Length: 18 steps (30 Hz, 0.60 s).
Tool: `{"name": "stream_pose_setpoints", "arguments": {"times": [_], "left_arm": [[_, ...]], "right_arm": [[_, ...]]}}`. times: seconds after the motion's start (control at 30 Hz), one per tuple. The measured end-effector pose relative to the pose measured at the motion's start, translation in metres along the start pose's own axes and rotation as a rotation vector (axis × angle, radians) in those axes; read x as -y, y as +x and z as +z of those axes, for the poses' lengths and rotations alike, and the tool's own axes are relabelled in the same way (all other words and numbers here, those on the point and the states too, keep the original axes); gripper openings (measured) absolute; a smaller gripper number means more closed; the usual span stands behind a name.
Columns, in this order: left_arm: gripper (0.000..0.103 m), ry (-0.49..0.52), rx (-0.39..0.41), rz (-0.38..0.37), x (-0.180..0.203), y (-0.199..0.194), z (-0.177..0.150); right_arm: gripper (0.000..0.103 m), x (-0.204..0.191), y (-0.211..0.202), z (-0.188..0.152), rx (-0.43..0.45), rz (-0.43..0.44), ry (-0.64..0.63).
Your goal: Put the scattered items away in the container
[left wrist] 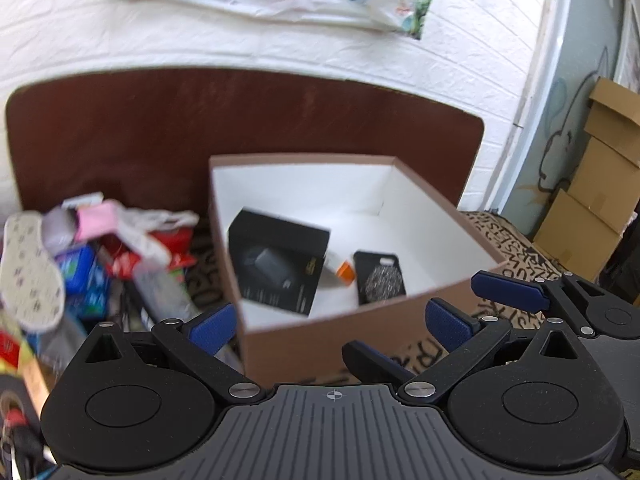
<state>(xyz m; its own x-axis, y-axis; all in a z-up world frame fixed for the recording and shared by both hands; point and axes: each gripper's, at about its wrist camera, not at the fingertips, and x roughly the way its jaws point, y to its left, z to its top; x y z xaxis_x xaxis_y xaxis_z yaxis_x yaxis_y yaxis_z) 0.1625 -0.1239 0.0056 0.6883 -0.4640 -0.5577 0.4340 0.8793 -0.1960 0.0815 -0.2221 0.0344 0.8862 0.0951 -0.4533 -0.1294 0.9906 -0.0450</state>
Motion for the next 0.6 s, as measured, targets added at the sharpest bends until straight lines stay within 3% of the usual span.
{"name": "stream_pose_setpoints", "arguments": {"times": [0.6], "left_arm": [[0.103,0.001,-0.043,0.108,-0.029,-0.04,-0.052]], "right_arm": [[0.103,-0.06,-0.021,-0.04,0.021,0.049,0.017]]}}
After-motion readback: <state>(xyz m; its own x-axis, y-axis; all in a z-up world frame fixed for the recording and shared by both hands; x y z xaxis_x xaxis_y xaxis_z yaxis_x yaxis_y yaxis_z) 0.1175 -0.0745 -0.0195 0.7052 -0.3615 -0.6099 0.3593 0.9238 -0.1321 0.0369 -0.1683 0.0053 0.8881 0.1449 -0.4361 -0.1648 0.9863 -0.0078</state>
